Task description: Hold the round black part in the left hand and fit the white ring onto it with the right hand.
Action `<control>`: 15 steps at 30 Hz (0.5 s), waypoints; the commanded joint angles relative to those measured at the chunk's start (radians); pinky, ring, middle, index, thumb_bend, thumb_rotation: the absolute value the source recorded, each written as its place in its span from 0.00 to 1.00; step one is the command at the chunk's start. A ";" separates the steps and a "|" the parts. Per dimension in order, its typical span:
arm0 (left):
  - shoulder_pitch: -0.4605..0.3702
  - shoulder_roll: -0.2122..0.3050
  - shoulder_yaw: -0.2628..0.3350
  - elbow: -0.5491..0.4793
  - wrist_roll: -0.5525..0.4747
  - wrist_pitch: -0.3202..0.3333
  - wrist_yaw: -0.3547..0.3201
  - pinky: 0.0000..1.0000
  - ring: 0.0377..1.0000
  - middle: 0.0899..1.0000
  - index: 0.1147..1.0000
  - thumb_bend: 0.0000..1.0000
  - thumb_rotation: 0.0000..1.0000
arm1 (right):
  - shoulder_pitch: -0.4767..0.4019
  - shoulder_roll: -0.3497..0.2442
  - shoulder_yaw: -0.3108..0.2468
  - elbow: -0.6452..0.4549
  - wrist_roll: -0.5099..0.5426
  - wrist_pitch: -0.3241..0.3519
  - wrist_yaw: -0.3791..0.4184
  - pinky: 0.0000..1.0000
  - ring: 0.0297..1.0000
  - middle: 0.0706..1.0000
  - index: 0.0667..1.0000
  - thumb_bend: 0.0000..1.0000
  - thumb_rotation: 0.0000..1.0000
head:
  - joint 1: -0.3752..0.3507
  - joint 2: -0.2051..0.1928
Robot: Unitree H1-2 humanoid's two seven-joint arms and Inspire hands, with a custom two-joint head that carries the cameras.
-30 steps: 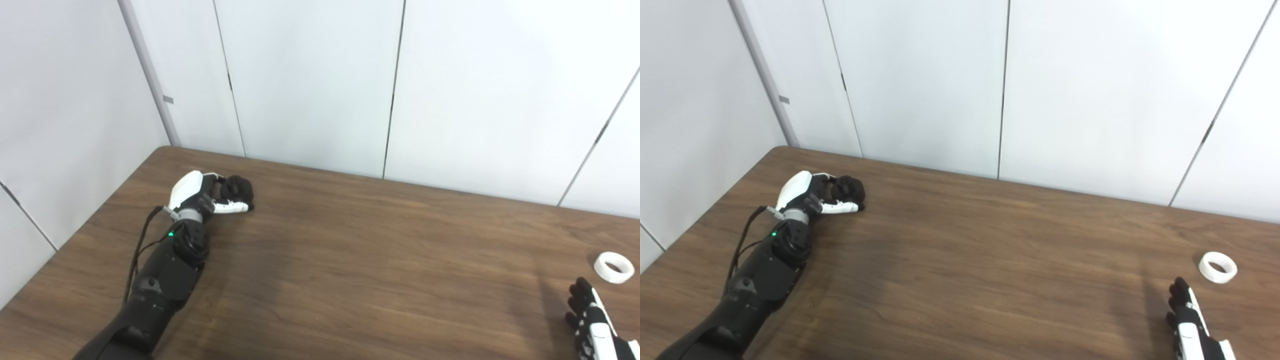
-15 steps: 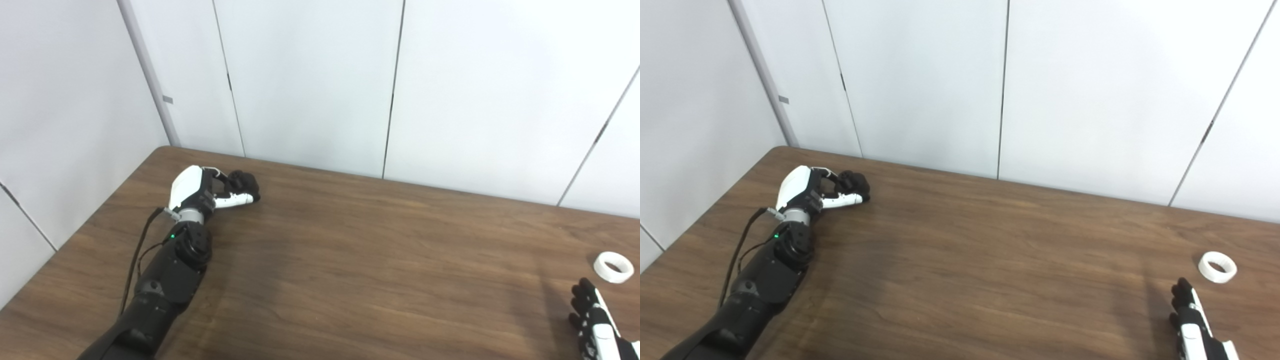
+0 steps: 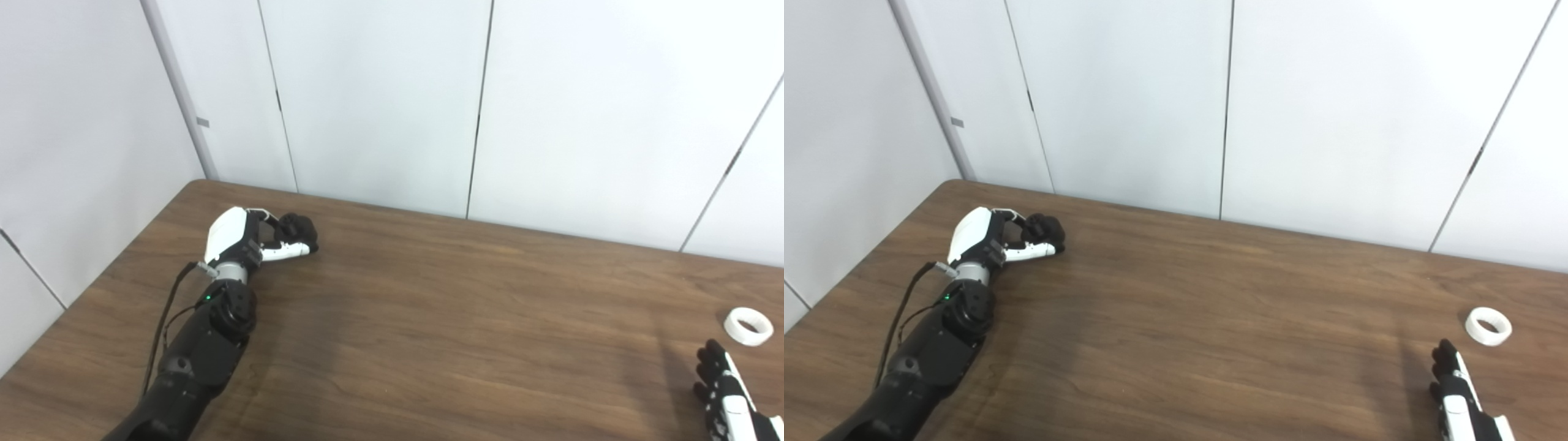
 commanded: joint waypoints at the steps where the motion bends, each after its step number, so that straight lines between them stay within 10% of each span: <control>1: -0.008 0.023 -0.002 -0.078 0.027 -0.006 -0.002 0.98 0.92 0.79 0.42 0.52 0.05 | -0.017 -0.004 -0.003 -0.024 -0.005 -0.041 -0.006 1.00 1.00 0.98 1.00 0.41 1.00 | 0.001 0.000; 15: 0.170 -0.039 -0.082 -0.500 0.129 0.090 -0.177 0.89 0.89 0.79 0.42 0.52 0.05 | -0.019 0.012 0.011 -0.029 -0.048 -0.022 -0.025 1.00 1.00 0.98 1.00 0.47 1.00 | -0.049 0.024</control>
